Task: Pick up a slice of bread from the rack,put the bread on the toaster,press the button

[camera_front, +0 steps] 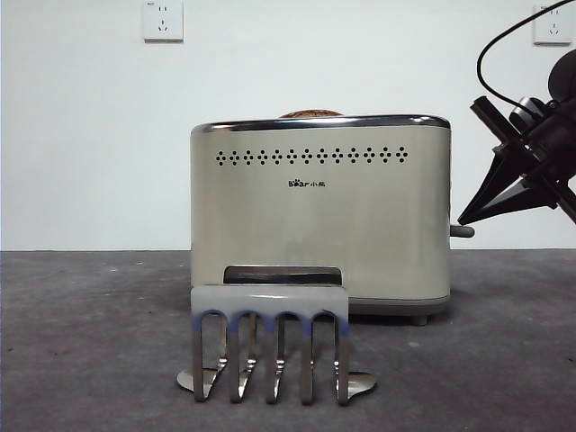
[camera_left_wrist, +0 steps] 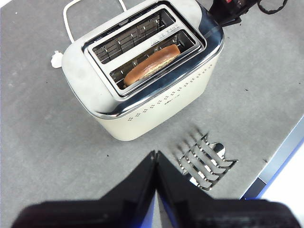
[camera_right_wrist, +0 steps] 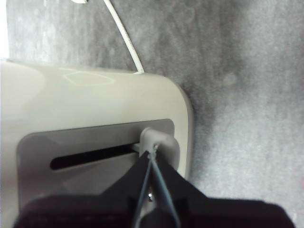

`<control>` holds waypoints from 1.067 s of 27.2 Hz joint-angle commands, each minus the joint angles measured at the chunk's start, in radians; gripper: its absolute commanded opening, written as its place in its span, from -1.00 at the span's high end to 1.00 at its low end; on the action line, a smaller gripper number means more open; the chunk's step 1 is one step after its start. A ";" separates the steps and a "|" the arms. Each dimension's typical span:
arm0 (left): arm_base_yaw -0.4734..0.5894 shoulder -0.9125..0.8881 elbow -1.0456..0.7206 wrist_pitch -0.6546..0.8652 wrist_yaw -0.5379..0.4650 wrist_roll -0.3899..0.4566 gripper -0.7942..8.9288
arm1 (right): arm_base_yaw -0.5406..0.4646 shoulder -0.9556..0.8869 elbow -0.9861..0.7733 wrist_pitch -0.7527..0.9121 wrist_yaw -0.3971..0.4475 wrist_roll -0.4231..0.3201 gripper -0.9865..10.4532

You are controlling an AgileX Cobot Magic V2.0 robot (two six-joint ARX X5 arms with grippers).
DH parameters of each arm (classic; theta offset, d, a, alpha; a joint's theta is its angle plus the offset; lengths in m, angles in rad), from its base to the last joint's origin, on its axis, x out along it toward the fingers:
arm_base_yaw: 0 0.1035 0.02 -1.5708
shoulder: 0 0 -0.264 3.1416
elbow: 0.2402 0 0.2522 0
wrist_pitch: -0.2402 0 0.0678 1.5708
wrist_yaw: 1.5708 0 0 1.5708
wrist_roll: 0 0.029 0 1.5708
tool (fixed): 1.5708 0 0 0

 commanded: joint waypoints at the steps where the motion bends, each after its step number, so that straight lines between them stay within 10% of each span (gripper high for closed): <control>1: 0.002 -0.005 -0.007 0.002 0.000 -0.010 0.85 | 0.002 0.057 -0.017 -0.023 0.038 -0.017 0.84; 29: 0.002 -0.005 -0.007 0.002 0.001 -0.006 0.85 | 0.029 0.087 -0.017 -0.079 0.158 -0.039 0.84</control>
